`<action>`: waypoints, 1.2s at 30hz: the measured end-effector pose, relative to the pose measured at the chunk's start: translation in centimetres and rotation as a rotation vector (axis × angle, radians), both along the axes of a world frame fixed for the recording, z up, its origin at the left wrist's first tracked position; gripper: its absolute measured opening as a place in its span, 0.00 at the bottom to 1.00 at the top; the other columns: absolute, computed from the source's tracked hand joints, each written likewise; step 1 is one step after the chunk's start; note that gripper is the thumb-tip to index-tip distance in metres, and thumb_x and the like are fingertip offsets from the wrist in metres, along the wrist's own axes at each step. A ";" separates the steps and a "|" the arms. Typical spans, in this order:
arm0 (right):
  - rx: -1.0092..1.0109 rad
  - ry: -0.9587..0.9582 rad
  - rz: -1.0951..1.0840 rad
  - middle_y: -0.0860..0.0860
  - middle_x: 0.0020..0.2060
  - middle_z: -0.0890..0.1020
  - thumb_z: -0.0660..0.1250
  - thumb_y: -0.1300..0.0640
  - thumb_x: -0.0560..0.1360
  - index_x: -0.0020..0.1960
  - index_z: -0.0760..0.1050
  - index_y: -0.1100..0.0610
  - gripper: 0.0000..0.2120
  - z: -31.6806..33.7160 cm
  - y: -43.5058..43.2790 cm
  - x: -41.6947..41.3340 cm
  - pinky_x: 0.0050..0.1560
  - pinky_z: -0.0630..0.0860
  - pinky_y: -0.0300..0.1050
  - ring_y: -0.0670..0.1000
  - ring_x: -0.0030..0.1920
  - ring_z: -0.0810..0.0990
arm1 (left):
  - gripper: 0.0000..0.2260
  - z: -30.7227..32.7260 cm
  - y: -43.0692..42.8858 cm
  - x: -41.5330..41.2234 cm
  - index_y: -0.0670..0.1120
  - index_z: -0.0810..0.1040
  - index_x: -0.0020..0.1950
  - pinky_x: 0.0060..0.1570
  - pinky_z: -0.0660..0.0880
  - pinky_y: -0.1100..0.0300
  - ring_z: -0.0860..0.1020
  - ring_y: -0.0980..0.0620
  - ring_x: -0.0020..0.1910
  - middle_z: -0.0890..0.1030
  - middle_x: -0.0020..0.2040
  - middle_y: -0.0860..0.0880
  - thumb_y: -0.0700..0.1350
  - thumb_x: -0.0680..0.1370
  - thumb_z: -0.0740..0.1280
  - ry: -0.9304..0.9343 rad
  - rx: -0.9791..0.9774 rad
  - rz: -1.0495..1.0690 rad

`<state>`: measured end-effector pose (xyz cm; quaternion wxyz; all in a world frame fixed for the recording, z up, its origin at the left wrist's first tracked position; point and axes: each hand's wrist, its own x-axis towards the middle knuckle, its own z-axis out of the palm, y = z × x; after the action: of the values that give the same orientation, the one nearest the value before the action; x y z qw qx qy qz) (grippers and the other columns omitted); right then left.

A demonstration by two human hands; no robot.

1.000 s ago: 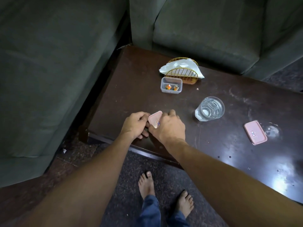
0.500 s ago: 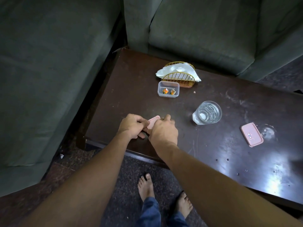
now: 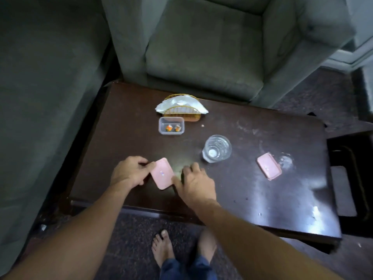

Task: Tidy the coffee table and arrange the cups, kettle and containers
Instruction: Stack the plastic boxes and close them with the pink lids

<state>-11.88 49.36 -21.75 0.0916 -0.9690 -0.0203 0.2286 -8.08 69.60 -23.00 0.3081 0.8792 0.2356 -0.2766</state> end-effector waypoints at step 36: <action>0.101 -0.403 -0.277 0.51 0.46 0.75 0.67 0.32 0.63 0.52 0.80 0.50 0.27 3.5 -19.9 11.1 0.43 0.77 0.50 0.59 0.50 0.79 | 0.11 1.4 -7.1 5.7 0.51 0.81 0.57 0.50 0.74 0.50 0.80 0.40 0.54 0.82 0.55 0.45 0.50 0.83 0.60 -0.450 0.281 0.066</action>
<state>-0.76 29.43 -18.23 0.1645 -0.9827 0.0833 0.0148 -2.37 62.47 -21.63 0.2366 0.9446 0.2256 -0.0286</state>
